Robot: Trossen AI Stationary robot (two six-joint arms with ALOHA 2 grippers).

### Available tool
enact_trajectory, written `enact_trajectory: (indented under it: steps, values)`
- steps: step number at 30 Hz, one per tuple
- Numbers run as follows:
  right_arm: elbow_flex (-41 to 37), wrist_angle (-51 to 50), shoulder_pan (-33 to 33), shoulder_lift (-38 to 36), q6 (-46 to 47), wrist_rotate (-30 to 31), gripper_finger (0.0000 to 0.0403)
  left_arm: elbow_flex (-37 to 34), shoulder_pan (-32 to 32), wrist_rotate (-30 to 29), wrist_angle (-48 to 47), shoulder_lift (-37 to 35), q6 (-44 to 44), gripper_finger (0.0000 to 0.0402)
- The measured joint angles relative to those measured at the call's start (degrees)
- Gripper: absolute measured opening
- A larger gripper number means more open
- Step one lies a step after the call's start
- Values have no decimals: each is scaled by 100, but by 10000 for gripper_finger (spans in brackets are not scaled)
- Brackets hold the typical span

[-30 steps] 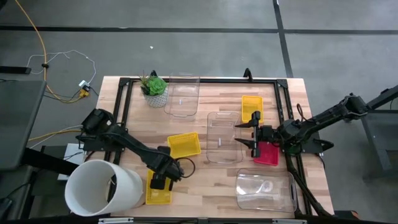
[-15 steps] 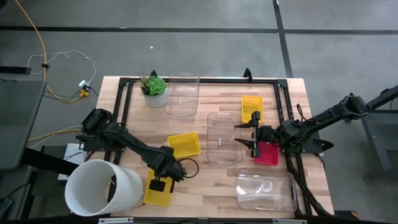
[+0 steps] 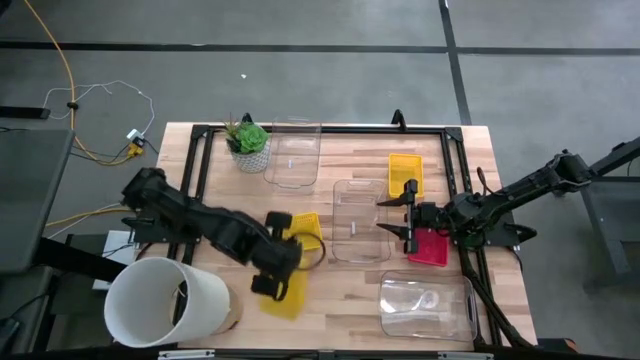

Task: Stack baskets by color
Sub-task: Stack the bottom yellow bin on the middle yellow bin

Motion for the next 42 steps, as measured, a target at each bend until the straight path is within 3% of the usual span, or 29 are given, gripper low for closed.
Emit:
enact_trajectory:
  steps: [6, 10, 14, 21, 27, 33, 42]
  values:
    - [0, -31, 0, 0, 3, 2, 222, -266, 290, -1982, 90, -555, -1647, 0]
    - [0, -31, 2, 0, 2, 2, 222, -957, 336, -2836, 516, -958, -2844, 0]
    - [0, -32, 0, 0, 5, 2, 222, -1960, 196, -3331, 1084, -1347, -4016, 0]
    - [0, -30, 0, 0, 44, 2, 222, -3655, -375, -3441, 1369, -1806, -6723, 0]
    - [0, -7, 0, 0, 44, 7, 222, -4376, -684, -3477, 1852, -1881, -8416, 0]
    - [0, -7, 1, 0, 94, 308, 222, -4706, -777, -3704, 3051, -1606, -8625, 0]
    - [0, -31, 2, -2, 147, 415, 222, -4759, -866, -3781, 2944, -924, -9285, 0]
